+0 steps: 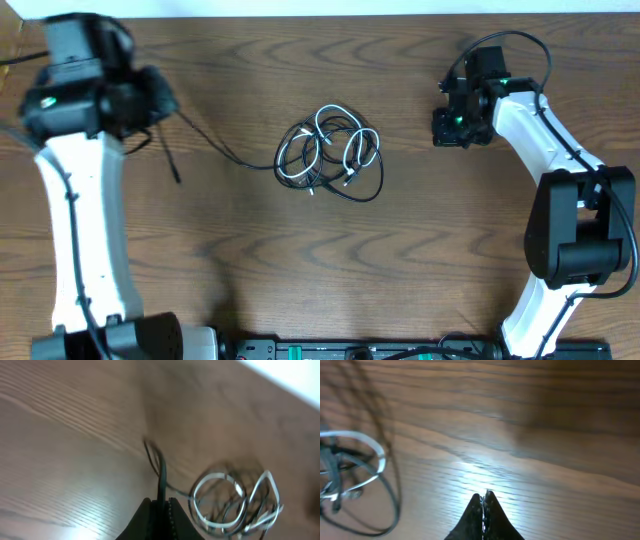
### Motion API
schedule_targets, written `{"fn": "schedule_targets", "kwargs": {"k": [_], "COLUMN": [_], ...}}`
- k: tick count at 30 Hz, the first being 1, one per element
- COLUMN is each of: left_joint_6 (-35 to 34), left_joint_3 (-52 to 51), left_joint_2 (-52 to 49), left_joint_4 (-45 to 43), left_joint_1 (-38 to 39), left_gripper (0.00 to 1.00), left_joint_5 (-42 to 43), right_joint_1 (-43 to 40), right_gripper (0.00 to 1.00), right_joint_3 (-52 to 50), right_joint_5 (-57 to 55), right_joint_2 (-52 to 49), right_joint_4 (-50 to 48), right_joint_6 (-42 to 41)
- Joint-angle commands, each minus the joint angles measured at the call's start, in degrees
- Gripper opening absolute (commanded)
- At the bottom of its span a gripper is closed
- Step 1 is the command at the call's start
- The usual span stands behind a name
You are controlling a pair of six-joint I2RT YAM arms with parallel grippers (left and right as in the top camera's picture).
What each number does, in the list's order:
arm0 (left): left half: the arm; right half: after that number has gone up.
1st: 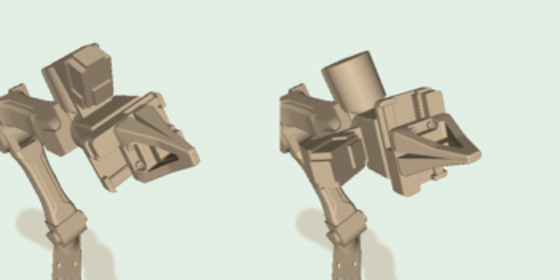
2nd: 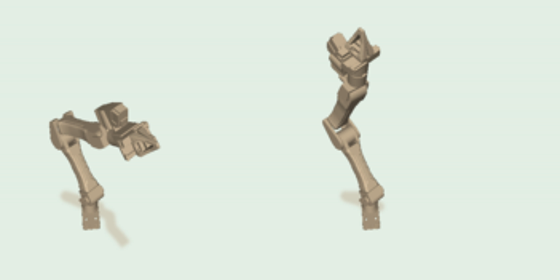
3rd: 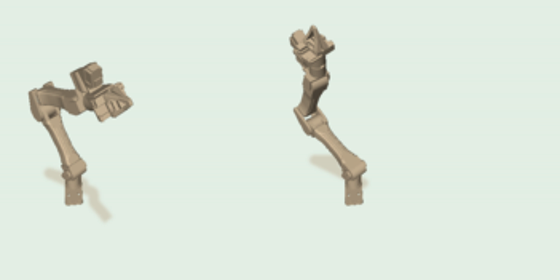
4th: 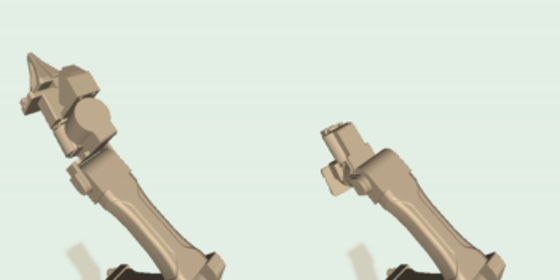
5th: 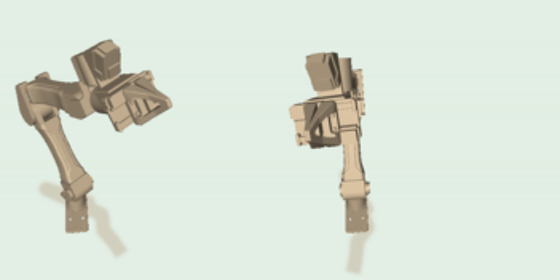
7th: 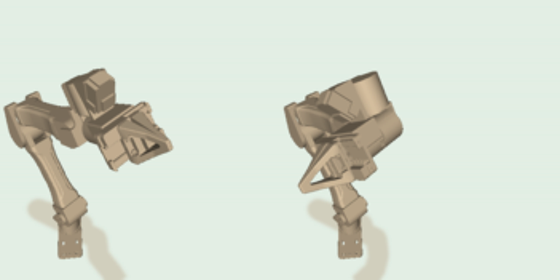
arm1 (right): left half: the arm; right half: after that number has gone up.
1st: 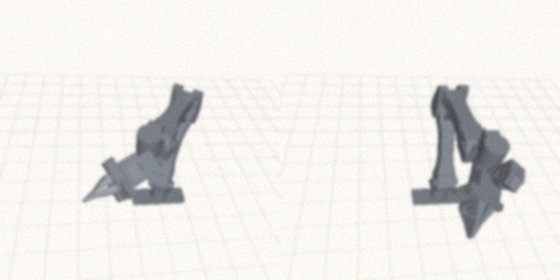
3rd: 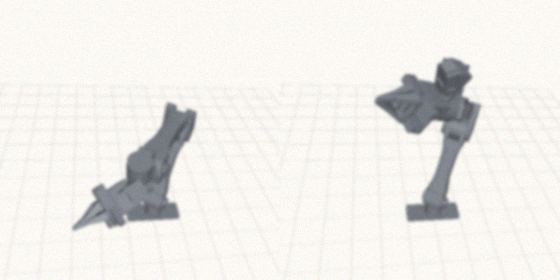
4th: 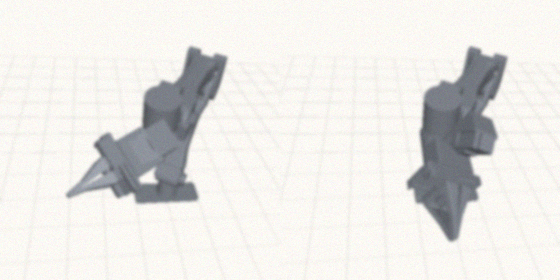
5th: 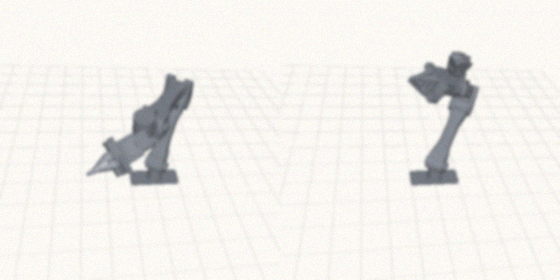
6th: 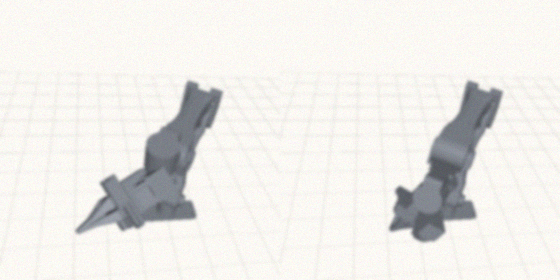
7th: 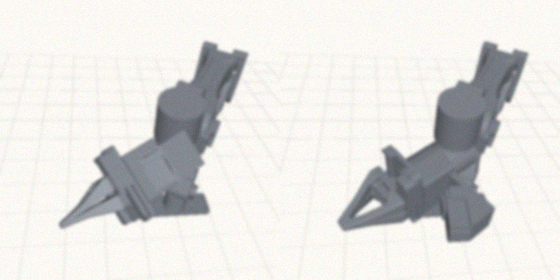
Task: Untangle cables
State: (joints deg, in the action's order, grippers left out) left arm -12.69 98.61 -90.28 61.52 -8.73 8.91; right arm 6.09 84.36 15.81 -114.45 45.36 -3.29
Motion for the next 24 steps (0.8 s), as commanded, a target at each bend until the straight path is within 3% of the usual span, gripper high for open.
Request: {"fn": "schedule_targets", "kwargs": {"k": [1,5,8,15,24], "left_joint_6": [2.7,2.8,2.8,2.3,2.3], "left_joint_3": [-1.2,-1.2,-1.2,-1.2,-1.3], "left_joint_2": [-2.1,-3.0,-3.0,-3.1,-4.6], "left_joint_4": [0.4,-0.1,-0.8,-0.7,-0.7], "left_joint_1": [3.1,5.6,6.0,6.0,6.0], "left_gripper": [0.08,0.08,0.08,0.08,0.08], "left_joint_5": [1.2,1.1,1.2,4.2,6.1], "right_joint_1": [0.3,0.5,1.4,6.5,16.3], "right_gripper": [0.08,0.39,0.49,0.52,0.56], "right_joint_3": [0.0,0.6,1.1,1.1,1.0], "right_joint_5": [6.0,16.3,22.4,24.4,8.6], "right_joint_2": [-0.3,-0.2,-0.2,-0.3,-0.7], "right_joint_4": [0.0,0.3,0.0,-5.5,-11.9], "right_joint_6": [2.4,7.7,8.9,2.2,-15.8]}}
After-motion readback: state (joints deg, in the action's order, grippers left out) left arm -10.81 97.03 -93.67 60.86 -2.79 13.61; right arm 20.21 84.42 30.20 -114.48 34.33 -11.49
